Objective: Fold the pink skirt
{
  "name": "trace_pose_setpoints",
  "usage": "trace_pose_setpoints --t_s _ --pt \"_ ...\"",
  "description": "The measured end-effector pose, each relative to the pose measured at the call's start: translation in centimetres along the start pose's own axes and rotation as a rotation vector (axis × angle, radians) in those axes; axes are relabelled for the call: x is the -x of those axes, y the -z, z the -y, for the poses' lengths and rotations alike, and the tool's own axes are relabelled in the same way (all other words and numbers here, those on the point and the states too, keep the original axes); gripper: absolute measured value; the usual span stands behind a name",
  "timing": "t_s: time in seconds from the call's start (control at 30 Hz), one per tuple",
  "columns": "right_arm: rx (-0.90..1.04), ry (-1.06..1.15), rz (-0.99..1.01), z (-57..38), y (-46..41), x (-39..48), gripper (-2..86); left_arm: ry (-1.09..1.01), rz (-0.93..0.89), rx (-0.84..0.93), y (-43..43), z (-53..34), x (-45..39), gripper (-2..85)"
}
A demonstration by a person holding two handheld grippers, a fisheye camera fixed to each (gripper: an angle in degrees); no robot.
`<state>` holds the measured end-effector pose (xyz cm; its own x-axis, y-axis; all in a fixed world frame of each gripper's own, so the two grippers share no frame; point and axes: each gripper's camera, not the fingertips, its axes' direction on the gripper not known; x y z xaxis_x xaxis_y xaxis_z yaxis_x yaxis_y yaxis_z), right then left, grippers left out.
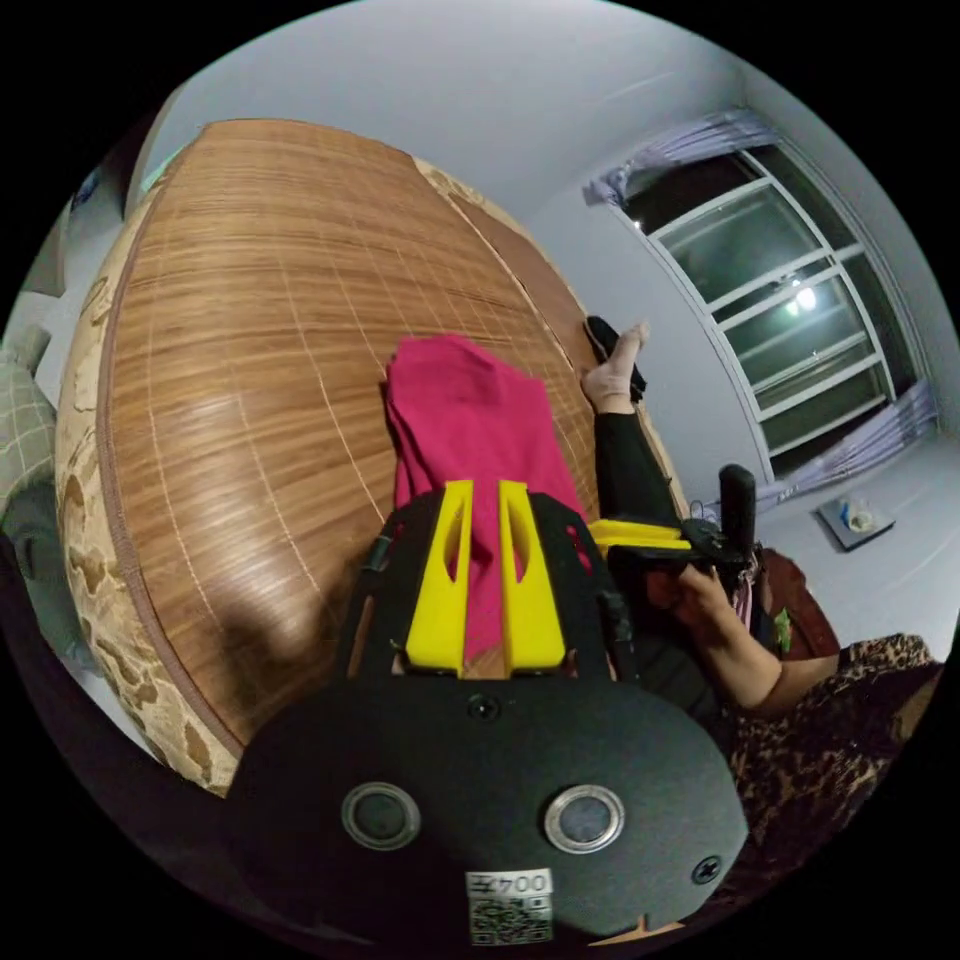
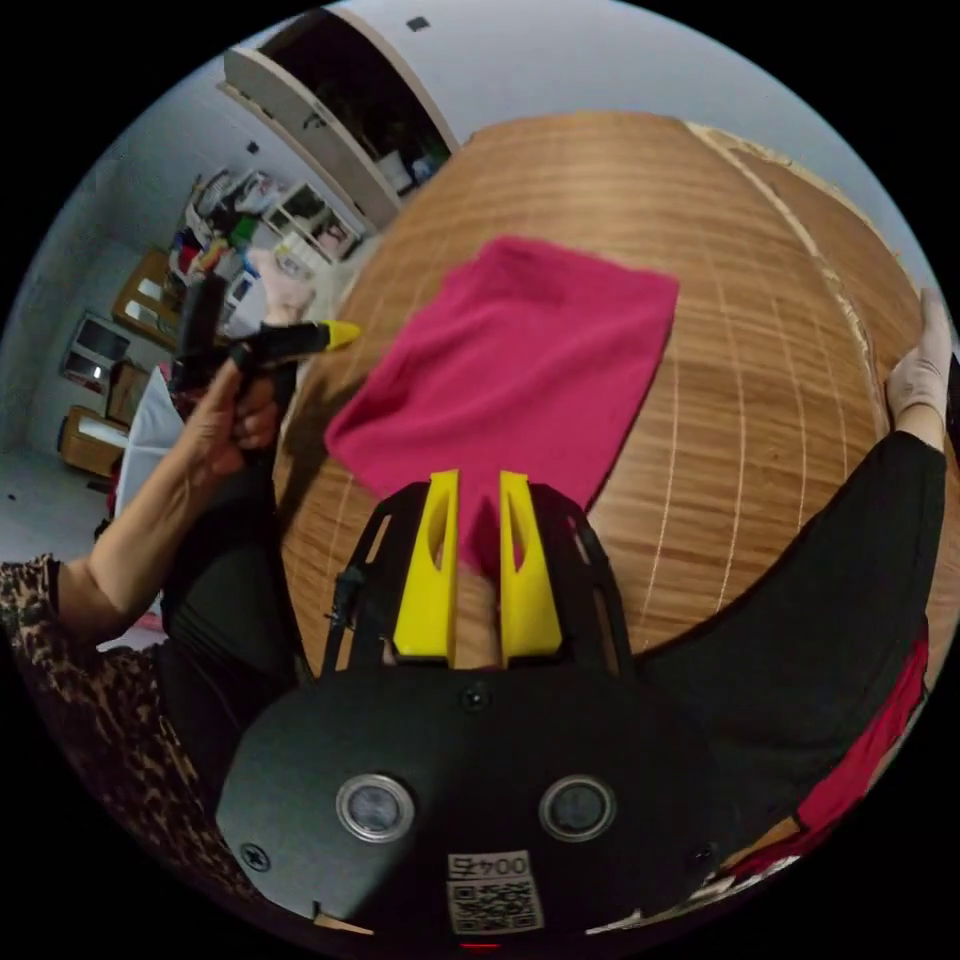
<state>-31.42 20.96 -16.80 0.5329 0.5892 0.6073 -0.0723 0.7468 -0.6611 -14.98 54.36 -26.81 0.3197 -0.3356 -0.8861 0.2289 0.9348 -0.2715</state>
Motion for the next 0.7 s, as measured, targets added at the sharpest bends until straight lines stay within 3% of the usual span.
trace_pose_setpoints --t_s 0.17,0.37,0.7 --pt "-0.062 -0.069 -0.02 7.0 4.5 -7.3 8.5 0.086 -0.036 0.032 -2.7 4.4 3.0 8.9" --pt "-0.167 -0.201 0.105 9.2 4.9 -13.3 11.5 0.152 -0.062 0.052 -6.6 7.1 4.8 9.5" --pt "-0.123 -0.231 0.126 11.9 7.0 -13.8 8.6 0.002 0.019 -0.058 -8.5 6.2 0.5 2.9"
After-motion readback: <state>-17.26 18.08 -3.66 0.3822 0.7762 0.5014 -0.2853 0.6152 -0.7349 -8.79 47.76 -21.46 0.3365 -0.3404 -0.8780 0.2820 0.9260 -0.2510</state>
